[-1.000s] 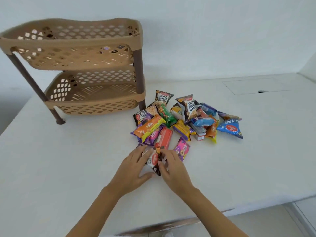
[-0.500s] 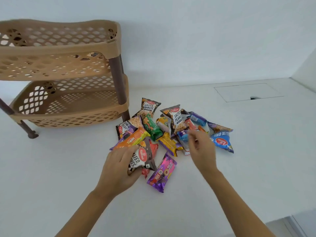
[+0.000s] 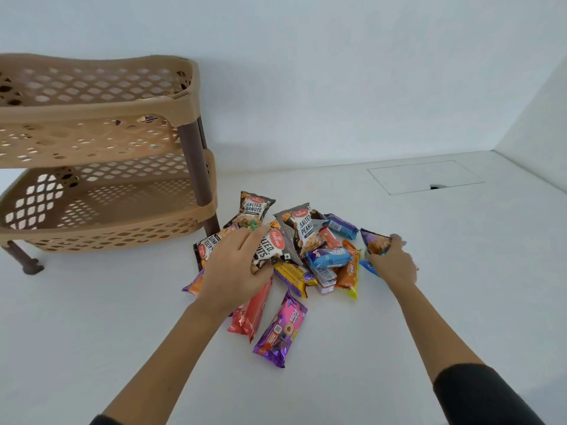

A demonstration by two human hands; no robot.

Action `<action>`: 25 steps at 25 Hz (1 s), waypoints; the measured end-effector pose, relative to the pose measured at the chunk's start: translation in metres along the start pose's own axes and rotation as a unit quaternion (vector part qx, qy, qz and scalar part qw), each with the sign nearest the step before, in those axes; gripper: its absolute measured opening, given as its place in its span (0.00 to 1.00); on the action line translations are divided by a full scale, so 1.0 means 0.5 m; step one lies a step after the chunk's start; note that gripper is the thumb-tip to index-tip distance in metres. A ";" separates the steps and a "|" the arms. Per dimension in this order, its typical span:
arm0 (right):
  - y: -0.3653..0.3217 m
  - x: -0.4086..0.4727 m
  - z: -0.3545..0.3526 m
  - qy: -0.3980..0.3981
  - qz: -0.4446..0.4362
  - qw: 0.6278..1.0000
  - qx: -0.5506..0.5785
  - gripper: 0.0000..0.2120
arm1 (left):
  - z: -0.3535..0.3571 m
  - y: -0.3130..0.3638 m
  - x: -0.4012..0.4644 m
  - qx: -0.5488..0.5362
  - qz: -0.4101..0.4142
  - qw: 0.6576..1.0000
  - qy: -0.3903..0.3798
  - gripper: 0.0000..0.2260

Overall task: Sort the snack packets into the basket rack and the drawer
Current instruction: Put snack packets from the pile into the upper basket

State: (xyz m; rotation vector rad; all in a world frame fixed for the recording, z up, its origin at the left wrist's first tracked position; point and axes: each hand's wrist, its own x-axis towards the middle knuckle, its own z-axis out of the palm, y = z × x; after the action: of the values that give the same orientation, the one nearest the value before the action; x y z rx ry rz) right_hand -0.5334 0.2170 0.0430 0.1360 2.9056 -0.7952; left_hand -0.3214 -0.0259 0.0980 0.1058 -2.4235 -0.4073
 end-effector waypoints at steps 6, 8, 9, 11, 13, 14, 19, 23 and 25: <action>-0.136 -0.060 -0.100 0.128 -0.047 0.975 0.174 0.38 | -0.111 -0.047 0.061 0.002 -0.024 1.000 0.018 0.23; -0.225 -0.098 -0.137 0.108 -0.103 0.964 0.219 0.37 | -0.172 -0.059 0.094 -0.011 -0.043 0.998 0.040 0.22; -0.272 -0.121 -0.153 0.097 -0.140 0.959 0.225 0.34 | -0.205 -0.063 0.111 -0.023 -0.053 0.997 0.053 0.22; -0.378 -0.176 -0.183 0.082 -0.217 0.941 0.246 0.30 | -0.288 -0.080 0.146 -0.039 -0.050 0.994 0.087 0.22; -0.484 -0.232 -0.206 0.070 -0.284 0.915 0.279 0.30 | -0.380 -0.106 0.189 -0.040 -0.037 0.991 0.119 0.22; -0.534 -0.256 -0.217 0.066 -0.316 0.899 0.295 0.30 | -0.424 -0.128 0.212 -0.035 -0.036 0.991 0.124 0.21; -0.785 -0.329 -0.234 0.040 -0.474 0.836 0.273 0.28 | -0.587 -0.308 0.320 0.068 -0.061 0.994 0.054 0.22; -0.949 -0.302 -0.177 -0.020 -0.546 0.836 0.058 0.31 | -0.615 -0.467 0.372 0.163 -0.091 0.981 -0.045 0.23; -0.994 -0.283 -0.134 -0.135 -0.548 0.822 -0.077 0.32 | -0.600 -0.526 0.394 0.221 -0.065 0.967 -0.111 0.21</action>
State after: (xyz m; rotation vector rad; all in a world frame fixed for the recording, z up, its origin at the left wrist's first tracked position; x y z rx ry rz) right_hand -0.4597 -0.1825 0.3693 -1.6246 2.5330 -0.5596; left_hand -0.2911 -0.3896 0.3528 0.4351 -2.7002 0.0782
